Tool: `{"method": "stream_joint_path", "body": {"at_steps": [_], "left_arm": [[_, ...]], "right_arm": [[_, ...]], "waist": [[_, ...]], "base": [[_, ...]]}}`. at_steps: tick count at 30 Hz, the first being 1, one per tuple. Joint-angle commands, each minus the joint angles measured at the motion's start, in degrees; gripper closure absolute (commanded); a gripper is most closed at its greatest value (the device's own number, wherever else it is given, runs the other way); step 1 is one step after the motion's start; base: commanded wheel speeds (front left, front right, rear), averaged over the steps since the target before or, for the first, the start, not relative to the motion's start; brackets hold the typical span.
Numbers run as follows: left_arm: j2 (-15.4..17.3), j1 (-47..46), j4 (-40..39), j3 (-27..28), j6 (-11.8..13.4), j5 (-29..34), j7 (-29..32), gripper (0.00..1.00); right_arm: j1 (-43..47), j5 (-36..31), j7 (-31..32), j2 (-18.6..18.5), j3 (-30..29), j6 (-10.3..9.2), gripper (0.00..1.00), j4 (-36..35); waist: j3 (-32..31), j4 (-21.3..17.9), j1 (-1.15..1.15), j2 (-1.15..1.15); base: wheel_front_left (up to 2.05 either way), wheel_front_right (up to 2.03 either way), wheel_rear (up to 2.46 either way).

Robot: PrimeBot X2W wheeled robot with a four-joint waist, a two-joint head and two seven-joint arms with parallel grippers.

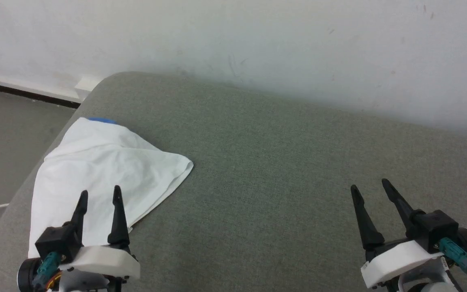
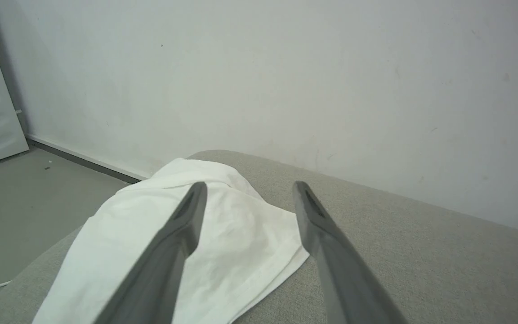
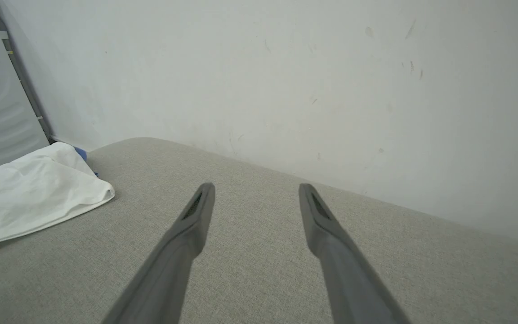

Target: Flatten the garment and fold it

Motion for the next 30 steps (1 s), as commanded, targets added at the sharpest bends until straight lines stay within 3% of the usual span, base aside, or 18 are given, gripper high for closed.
{"method": "stream_joint_path", "body": {"at_steps": [1, 8, 15, 23, 30], "left_arm": [[-0.07, -1.50, 0.22, 0.95, -0.04, -0.24, -0.69, 0.00], [1.78, -8.50, 3.37, 4.46, -1.33, -0.57, -1.52, 0.00], [8.07, -17.33, 10.62, 5.76, -2.64, -2.03, 2.96, 0.00], [15.05, -26.24, 26.70, 6.44, -4.13, -5.82, 17.66, 0.00], [17.01, -29.24, 40.31, 7.91, -4.18, -9.29, 25.77, 0.00]], "right_arm": [[-0.41, -0.28, -0.16, 0.10, 0.21, -0.03, 0.00, -0.68], [-1.68, -2.07, 1.68, 0.12, 0.96, -0.03, 0.00, -3.72], [-3.26, -3.07, 3.31, -0.36, 1.49, -0.04, 0.00, -6.19], [-4.23, -2.35, 3.40, -0.82, 1.27, -0.04, 0.00, -7.53], [-5.48, -1.71, 2.84, -0.89, 1.78, -0.04, 0.00, -7.92]], "waist": [[0.90, 0.05, 0.00, 0.00], [4.58, -2.34, 0.00, 0.00], [9.24, -6.02, 0.00, 0.00], [14.03, -9.86, 0.00, 0.00], [16.86, -11.97, 0.00, 0.00]], "base": [[0.00, 0.00, 0.00], [0.00, 0.00, 0.00], [0.00, 0.00, 0.00], [0.00, 0.00, 0.00], [0.00, 0.00, 0.00]]}}
